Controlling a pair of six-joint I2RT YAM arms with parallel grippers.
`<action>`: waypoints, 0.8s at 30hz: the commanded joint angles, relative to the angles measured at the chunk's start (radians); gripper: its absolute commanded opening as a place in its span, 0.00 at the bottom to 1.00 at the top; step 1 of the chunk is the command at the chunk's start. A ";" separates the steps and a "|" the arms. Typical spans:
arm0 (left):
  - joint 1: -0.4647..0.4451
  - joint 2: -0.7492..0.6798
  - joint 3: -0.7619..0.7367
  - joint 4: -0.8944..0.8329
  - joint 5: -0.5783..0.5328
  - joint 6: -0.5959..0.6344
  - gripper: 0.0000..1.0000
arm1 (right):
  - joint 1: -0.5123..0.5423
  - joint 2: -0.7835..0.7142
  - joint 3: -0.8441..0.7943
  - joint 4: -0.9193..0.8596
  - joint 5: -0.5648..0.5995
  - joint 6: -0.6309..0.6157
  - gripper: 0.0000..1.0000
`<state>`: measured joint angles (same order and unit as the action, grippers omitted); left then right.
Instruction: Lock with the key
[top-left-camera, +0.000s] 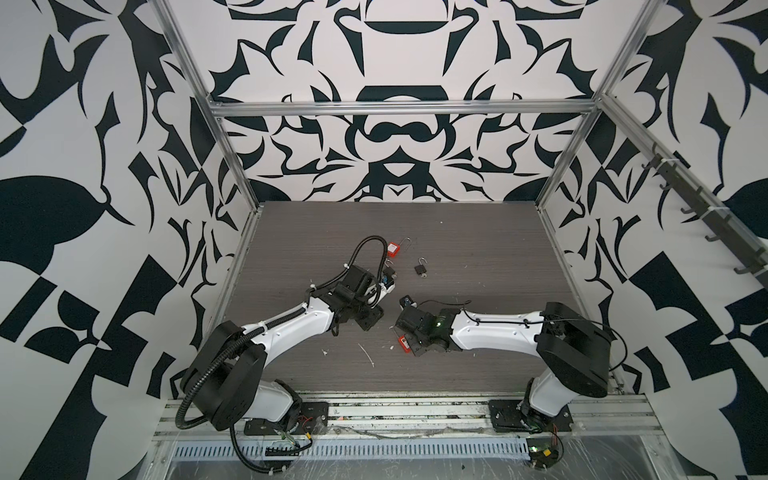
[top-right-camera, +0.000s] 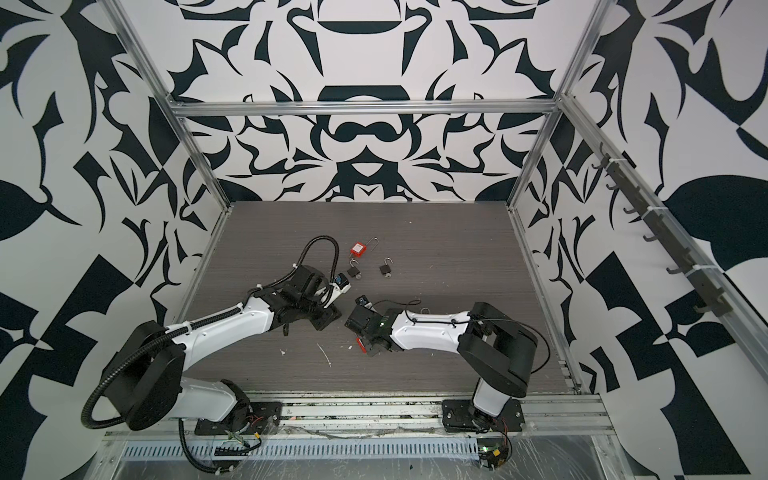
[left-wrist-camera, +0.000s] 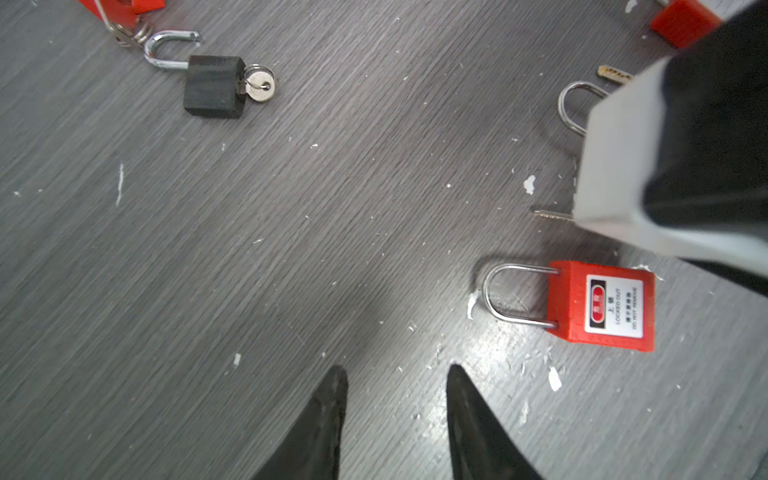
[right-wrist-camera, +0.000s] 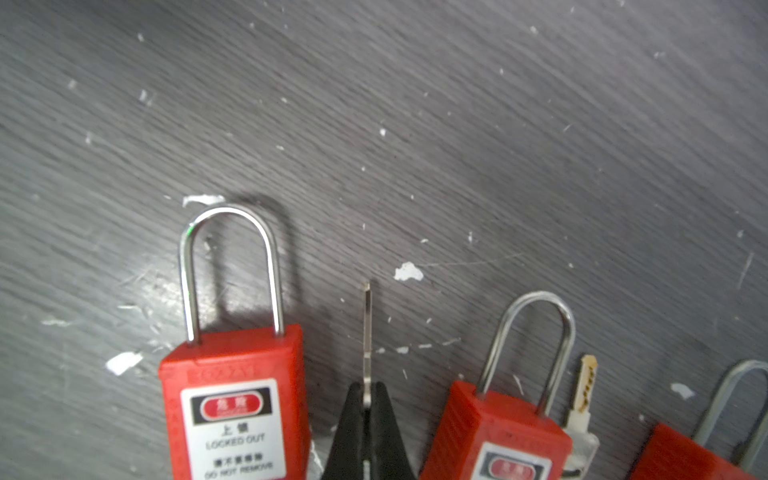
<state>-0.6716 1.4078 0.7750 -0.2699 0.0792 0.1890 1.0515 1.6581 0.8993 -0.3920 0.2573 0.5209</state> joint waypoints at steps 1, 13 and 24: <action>0.003 -0.009 0.007 -0.016 0.017 -0.018 0.43 | 0.012 0.014 0.030 -0.030 -0.041 0.091 0.00; 0.003 0.000 0.027 -0.023 0.027 -0.028 0.43 | 0.049 -0.010 0.115 -0.158 0.047 0.213 0.37; 0.010 -0.075 0.038 0.005 0.000 -0.035 0.44 | 0.026 -0.158 0.111 -0.115 0.169 -0.020 0.62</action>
<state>-0.6685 1.3769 0.7795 -0.2722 0.0780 0.1711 1.0901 1.5307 0.9848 -0.5209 0.3679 0.5934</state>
